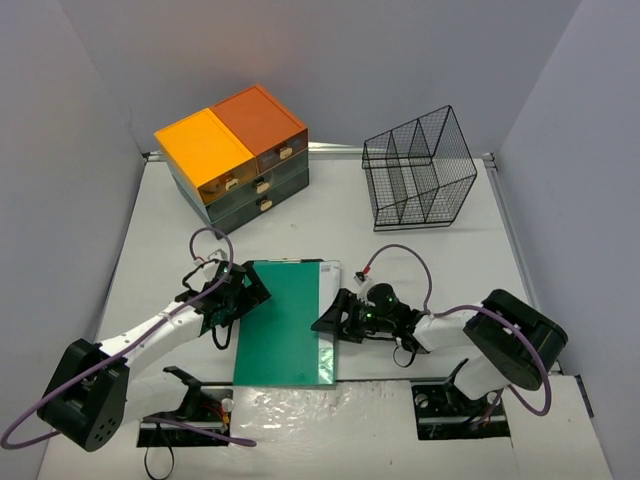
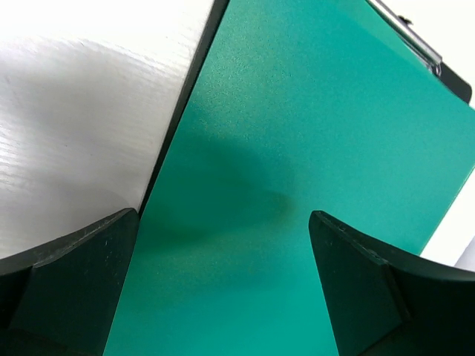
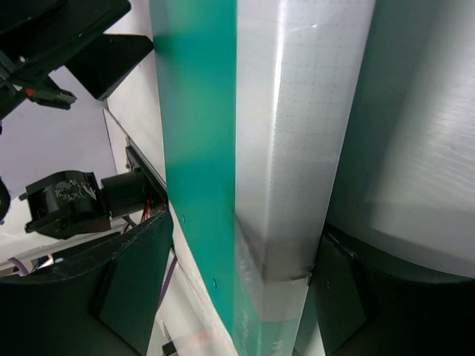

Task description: Organize the desk

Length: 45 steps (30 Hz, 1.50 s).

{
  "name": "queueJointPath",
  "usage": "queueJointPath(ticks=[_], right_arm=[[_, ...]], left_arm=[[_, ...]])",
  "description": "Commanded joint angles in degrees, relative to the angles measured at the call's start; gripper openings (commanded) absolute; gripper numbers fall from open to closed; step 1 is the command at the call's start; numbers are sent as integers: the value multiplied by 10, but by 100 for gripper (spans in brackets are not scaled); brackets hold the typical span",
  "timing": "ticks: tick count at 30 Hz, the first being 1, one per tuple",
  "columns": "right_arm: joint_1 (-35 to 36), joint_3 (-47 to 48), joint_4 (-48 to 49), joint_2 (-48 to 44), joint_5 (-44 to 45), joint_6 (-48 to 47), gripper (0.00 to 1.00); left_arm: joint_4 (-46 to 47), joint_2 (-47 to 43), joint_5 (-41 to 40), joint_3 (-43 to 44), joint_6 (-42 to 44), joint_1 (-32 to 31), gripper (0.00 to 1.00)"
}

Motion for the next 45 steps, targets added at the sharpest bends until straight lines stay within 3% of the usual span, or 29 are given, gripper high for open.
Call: queueJointPath(ticks=[1, 5, 6, 12, 17, 21, 26, 35, 42, 45], right_arm=[[39, 22, -76, 3, 39, -14, 60], [47, 56, -191, -53, 77, -50, 9], [47, 64, -215, -67, 82, -57, 7], [46, 126, -338, -115, 109, -108, 13], [54, 162, -366, -120, 104, -132, 0], [61, 206, -415, -159, 121, -158, 0], [61, 328, -531, -209, 163, -211, 0], [59, 527, -676, -185, 270, -316, 0], [48, 607, -696, -168, 370, -358, 0], [39, 639, -696, -161, 457, -377, 0]], left_arm=[[-22, 22, 117, -9, -37, -21, 97], [-27, 20, 118, -2, -35, -21, 97], [-29, 19, 118, -1, -35, -21, 97], [-42, 11, 113, 8, -30, -21, 97], [-57, 1, 111, 12, -29, -21, 97], [-77, -41, 101, 24, -20, -22, 97], [-92, -105, 82, 43, -5, -21, 97], [-131, -146, 48, 112, 12, -21, 97], [-137, -133, 49, 144, 25, -21, 97], [-135, -124, 53, 149, 29, -21, 97]])
